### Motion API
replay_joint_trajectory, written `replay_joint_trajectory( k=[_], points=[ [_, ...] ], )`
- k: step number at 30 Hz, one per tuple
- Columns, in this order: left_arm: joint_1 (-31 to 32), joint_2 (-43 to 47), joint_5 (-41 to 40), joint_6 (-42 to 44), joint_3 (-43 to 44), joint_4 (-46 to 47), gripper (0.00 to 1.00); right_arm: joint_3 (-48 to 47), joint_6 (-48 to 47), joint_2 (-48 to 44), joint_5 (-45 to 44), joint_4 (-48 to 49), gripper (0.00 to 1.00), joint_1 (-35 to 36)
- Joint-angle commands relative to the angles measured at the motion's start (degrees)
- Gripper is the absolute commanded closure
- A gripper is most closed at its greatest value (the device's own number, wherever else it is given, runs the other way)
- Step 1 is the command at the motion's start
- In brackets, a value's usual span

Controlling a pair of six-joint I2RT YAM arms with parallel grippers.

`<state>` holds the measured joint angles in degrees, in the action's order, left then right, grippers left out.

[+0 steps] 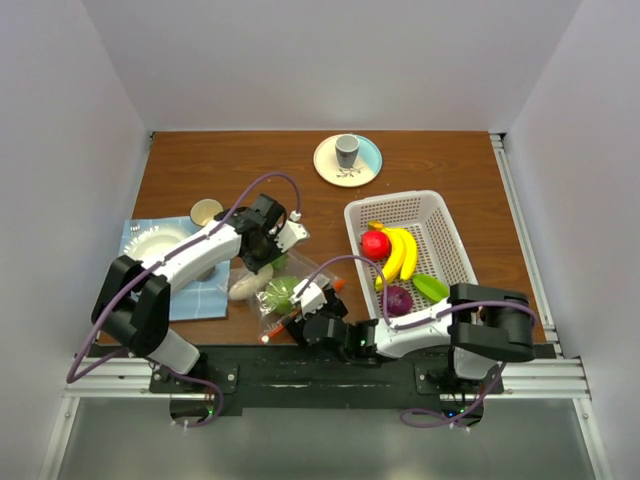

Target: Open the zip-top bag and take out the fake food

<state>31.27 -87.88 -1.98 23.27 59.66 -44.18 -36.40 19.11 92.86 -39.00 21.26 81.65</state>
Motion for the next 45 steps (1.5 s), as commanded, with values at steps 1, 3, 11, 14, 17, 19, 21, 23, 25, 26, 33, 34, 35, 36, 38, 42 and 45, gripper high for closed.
replay_joint_trajectory(
  k=[1, 3, 11, 14, 17, 19, 21, 23, 25, 26, 33, 34, 35, 36, 38, 42, 45],
  points=[
    [0.02, -1.77, 1.19, 0.2, 0.72, 1.29, 1.0, -4.29, -2.06, -0.3, 2.26, 4.41, 0.08, -0.61],
    [0.11, -1.69, 0.84, 0.37, 0.46, 1.56, 1.0, -4.03, -2.24, -2.41, 3.49, 2.75, 0.09, -0.52],
    [0.02, -1.6, 0.4, 0.73, -0.6, 2.44, 1.0, 2.73, -0.22, -19.72, 8.07, -5.25, 0.19, -0.52],
    [0.11, -1.51, 0.4, 0.64, -0.25, 2.44, 1.0, 3.44, 0.22, -19.21, 6.75, -6.14, 0.27, -0.52],
    [0.11, -1.25, 0.4, 0.64, 0.11, 2.0, 1.0, 2.92, 0.22, -17.54, 7.53, -5.96, 0.44, -0.52],
    [0.11, -0.98, 0.22, 0.64, 0.02, 1.82, 1.0, 2.92, 0.13, -16.05, 8.33, -5.44, 0.57, -0.44],
    [0.02, -0.63, -0.04, 0.73, -0.33, 1.82, 1.0, 3.27, 0.31, -14.91, 8.59, -5.08, 0.65, -0.52],
    [0.02, -0.54, -0.22, 0.82, -0.59, 1.73, 1.0, 4.14, 0.57, -14.9, 8.68, -4.65, 0.73, -0.44],
    [0.02, -0.54, -0.22, 0.9, -0.77, 1.82, 1.0, 4.93, 0.92, -15.69, 8.42, -4.56, 0.75, -0.43],
    [0.11, -0.46, -0.31, 0.82, -0.86, 1.82, 1.0, 5.11, 1.01, -15.78, 8.16, -4.21, 0.76, -0.44],
    [0.11, -0.81, 0.13, 0.73, 0.11, 1.64, 1.0, 3.36, 0.84, -11.04, 6.31, -0.78, 0.76, -0.44],
    [0.11, -0.81, 0.05, 0.73, 0.11, 1.56, 1.0, 3.01, 0.92, -10.25, 6.13, -0.26, 0.76, -0.52],
    [0.02, -0.81, 0.04, 0.73, 0.11, 1.56, 1.0, 2.4, 0.93, -8.41, 5.7, 0.88, 0.76, -0.52],
    [0.11, -0.81, 0.04, 0.81, 0.11, 1.56, 1.0, 2.04, 1.1, -7.7, 5.78, 1.41, 0.76, -0.61],
    [0.11, -0.72, 0.04, 0.82, 0.02, 1.38, 1.0, 1.08, 1.36, -5.16, 5.69, 2.29, 0.76, -0.79],
    [0.02, -0.54, -0.22, 0.9, -0.16, 1.29, 1.0, 1.25, 2.59, -2.69, 6.3, 5.54, 0.57, -1.58],
    [0.11, -0.54, -0.22, 0.9, -0.16, 1.29, 1.0, 1.07, 2.16, -2.68, 7.79, 7.48, 0.36, -2.28]
  ],
)
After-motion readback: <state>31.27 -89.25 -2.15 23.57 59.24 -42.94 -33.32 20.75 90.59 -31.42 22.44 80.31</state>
